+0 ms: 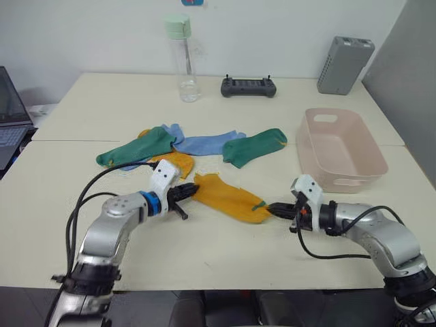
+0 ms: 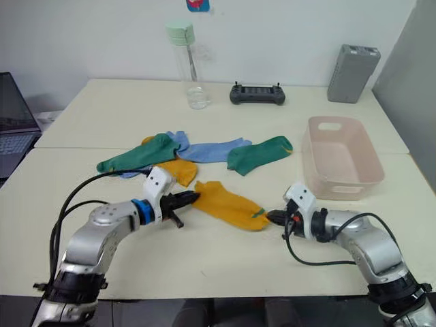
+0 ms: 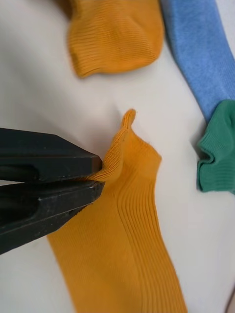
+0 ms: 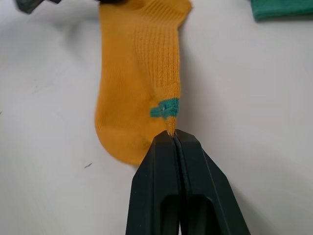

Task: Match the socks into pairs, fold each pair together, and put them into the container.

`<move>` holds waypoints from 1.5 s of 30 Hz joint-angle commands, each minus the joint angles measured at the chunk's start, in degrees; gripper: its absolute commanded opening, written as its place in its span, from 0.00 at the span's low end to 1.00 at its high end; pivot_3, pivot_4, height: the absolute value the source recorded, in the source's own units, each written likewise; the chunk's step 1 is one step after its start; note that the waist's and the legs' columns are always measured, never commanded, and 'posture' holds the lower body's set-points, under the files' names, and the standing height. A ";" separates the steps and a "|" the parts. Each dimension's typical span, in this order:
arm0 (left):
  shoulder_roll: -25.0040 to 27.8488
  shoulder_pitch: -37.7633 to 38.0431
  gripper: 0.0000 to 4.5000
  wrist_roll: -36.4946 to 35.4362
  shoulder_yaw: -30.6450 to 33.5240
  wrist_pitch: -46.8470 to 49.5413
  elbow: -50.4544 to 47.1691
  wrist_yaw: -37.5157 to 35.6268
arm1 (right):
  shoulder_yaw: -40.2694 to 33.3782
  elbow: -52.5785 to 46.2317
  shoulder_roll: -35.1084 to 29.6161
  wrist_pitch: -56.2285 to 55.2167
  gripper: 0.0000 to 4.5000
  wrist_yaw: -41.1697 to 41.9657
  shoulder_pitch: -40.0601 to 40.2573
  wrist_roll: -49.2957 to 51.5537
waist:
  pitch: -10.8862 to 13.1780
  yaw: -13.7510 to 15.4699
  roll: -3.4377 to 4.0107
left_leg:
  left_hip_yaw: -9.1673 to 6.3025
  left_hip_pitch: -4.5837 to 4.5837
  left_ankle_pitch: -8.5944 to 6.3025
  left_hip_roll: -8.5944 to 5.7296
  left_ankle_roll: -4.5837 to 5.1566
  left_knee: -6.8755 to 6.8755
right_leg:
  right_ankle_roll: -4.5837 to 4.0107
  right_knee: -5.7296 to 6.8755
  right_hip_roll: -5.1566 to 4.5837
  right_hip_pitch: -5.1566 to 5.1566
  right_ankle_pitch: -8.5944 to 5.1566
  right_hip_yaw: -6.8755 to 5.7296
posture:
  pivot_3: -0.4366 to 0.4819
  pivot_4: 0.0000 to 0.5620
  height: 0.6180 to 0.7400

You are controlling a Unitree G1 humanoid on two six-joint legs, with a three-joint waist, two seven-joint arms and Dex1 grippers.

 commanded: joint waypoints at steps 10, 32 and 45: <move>-1.99 4.09 0.01 -3.78 1.98 4.18 -10.52 6.97 | 1.90 1.29 0.56 -2.18 0.00 3.30 -2.22 -0.27 | 0.00 0.02 0.00 | 0.08 0.01 0.00 -0.02 0.00 0.07 | 0.01 -0.02 -0.01 0.01 0.01 0.07 | 0.48 0.27 1.00; 2.37 -1.66 0.63 -10.55 8.62 4.73 4.83 1.06 | -2.81 -5.00 1.01 -3.46 0.86 0.60 0.80 1.46 | 0.00 -0.04 -0.01 | 0.11 0.00 0.00 -0.02 0.00 0.04 | -0.28 -0.03 -0.02 -0.04 -0.16 0.08 | 0.48 0.27 1.00; 3.45 -4.01 0.59 -5.43 0.69 -0.19 10.58 -2.00 | 1.07 -5.40 -1.57 -2.52 1.00 -0.22 3.58 -2.48 | 0.00 0.08 -0.01 | 0.09 0.00 -0.01 -0.01 -0.01 -0.02 | -0.08 -0.04 -0.02 -0.04 -0.04 0.04 | 0.48 0.27 1.00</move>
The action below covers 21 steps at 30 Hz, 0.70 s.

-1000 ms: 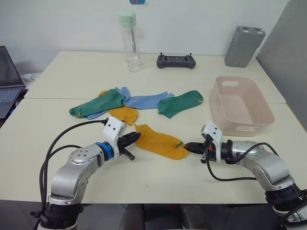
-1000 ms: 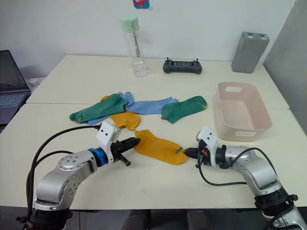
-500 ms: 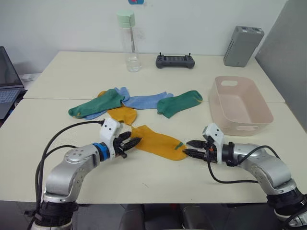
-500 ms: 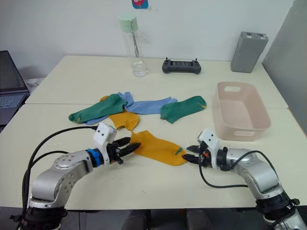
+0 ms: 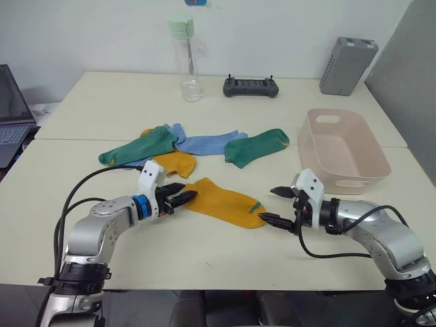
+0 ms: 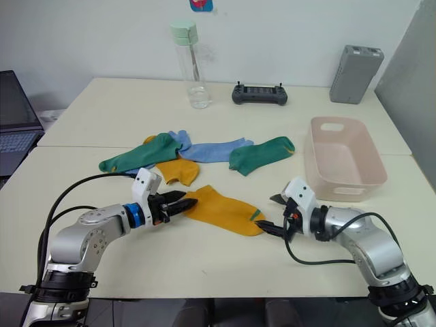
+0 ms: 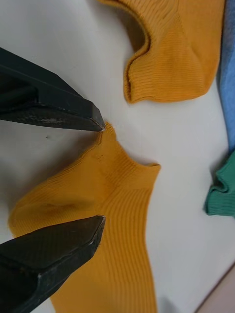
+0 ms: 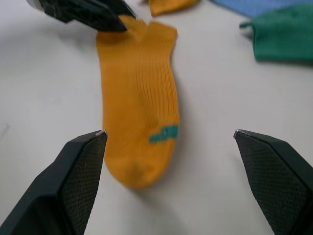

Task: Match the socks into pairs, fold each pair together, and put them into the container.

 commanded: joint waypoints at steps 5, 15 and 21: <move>1.96 -2.92 0.30 2.18 -1.34 -3.30 1.41 -1.59 | 1.27 1.25 5.02 -0.04 0.91 -2.34 0.35 0.13 | 0.00 -0.31 0.00 | 0.03 0.01 0.00 0.00 0.00 0.03 | 0.03 0.02 0.01 -0.01 0.02 0.04 | 0.48 0.27 1.00; 2.13 1.52 0.00 -1.32 1.92 1.06 -5.35 0.15 | 0.92 4.03 7.10 -1.22 0.15 -0.93 -1.66 0.77 | 0.00 -0.28 0.00 | 0.00 0.00 0.00 0.02 0.00 -0.05 | 0.00 0.02 0.01 -0.01 0.00 -0.01 | 0.48 0.27 1.00; 1.92 8.24 0.00 -6.13 3.79 6.47 -14.60 1.86 | 1.42 13.05 9.42 -6.09 0.01 -1.54 -10.68 -3.20 | 0.00 -0.67 0.00 | 0.06 0.01 0.00 0.01 0.00 0.04 | 0.08 0.02 0.00 0.00 0.05 0.06 | 0.48 0.27 1.00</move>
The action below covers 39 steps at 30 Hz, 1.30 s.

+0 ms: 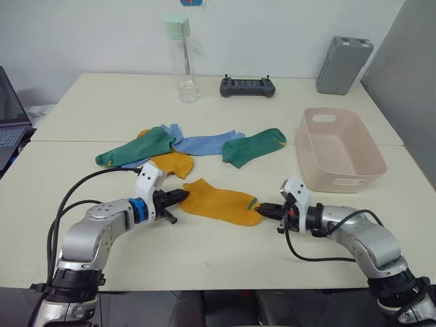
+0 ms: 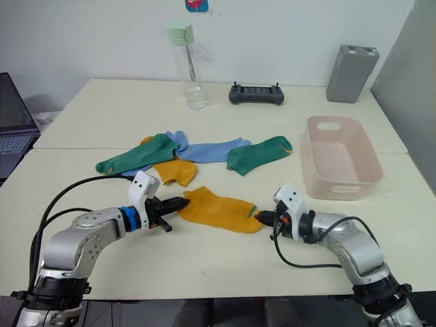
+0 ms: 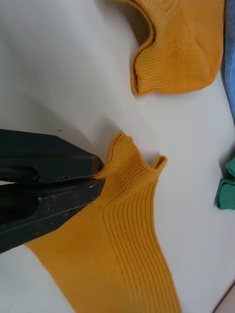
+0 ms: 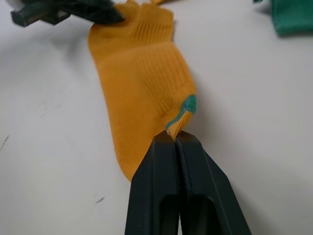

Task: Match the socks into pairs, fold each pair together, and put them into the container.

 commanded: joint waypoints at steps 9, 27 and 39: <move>0.84 12.88 0.00 -18.54 0.72 12.87 -21.60 -2.56 | 7.62 26.27 10.18 -15.58 0.01 1.56 -22.71 -13.14 | 0.02 -1.05 -0.02 | -0.06 0.01 0.00 0.03 0.00 -0.09 | -0.11 0.03 0.01 -0.02 -0.05 -0.09 | 0.48 0.27 1.00; 12.09 16.30 0.80 -24.11 8.39 10.40 -20.00 -11.71 | 3.58 16.89 12.88 -16.81 0.65 5.53 -18.93 -11.40 | 0.04 -1.18 0.00 | -0.14 0.03 -0.01 0.06 -0.02 -0.16 | -0.37 0.08 0.01 -0.07 -0.19 -0.18 | 0.48 0.27 1.00; 11.69 -9.76 0.87 -6.58 -1.65 -6.95 5.17 -13.97 | 5.04 -0.60 3.16 -8.75 0.88 10.56 -6.92 -6.74 | 0.07 0.33 0.01 | 0.11 0.04 -0.01 0.06 -0.02 -0.17 | -0.55 0.00 -0.04 -0.09 -0.31 -0.11 | 0.48 0.27 1.00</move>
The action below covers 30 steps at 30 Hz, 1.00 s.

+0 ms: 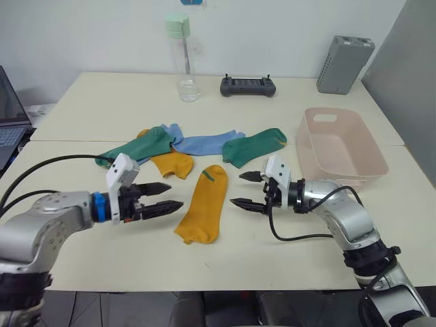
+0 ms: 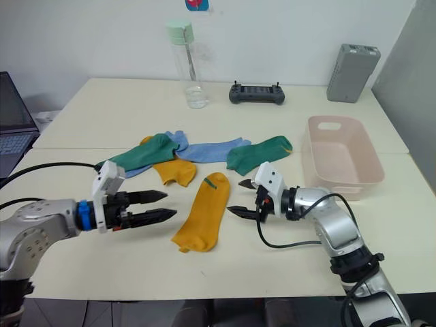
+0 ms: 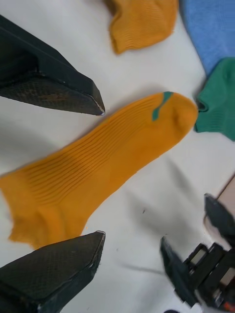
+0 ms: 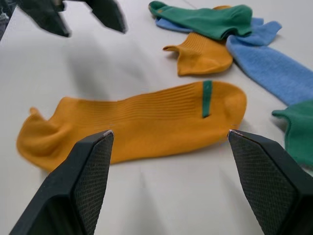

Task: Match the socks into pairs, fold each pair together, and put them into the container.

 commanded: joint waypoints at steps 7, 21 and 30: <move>-14.86 -21.13 0.87 25.68 -17.96 -29.43 27.71 3.48 | 0.76 -4.66 0.09 1.88 0.88 -0.88 1.62 1.30 | 0.00 0.42 -0.01 | -0.05 -0.03 0.01 -0.07 0.01 0.03 | 0.36 0.00 0.05 0.05 0.21 0.03 | 0.48 0.27 1.00; -20.45 -27.24 0.27 31.82 -18.38 -41.70 42.96 -0.71 | 1.49 -8.94 -0.66 4.46 0.89 -2.45 2.10 2.43 | 0.00 0.02 -0.01 | -0.16 -0.10 0.00 -0.05 0.02 -0.03 | 0.35 0.04 0.09 0.03 0.20 -0.03 | 0.48 0.27 1.00; -23.63 -29.06 0.01 33.32 -14.60 -38.08 44.38 8.04 | 9.02 -5.93 -1.90 -2.14 0.89 1.27 -0.75 -2.77 | 0.00 0.01 -0.01 | -0.21 -0.10 0.01 -0.06 0.02 0.06 | 0.39 0.05 0.09 0.07 0.21 -0.06 | 0.48 0.27 1.00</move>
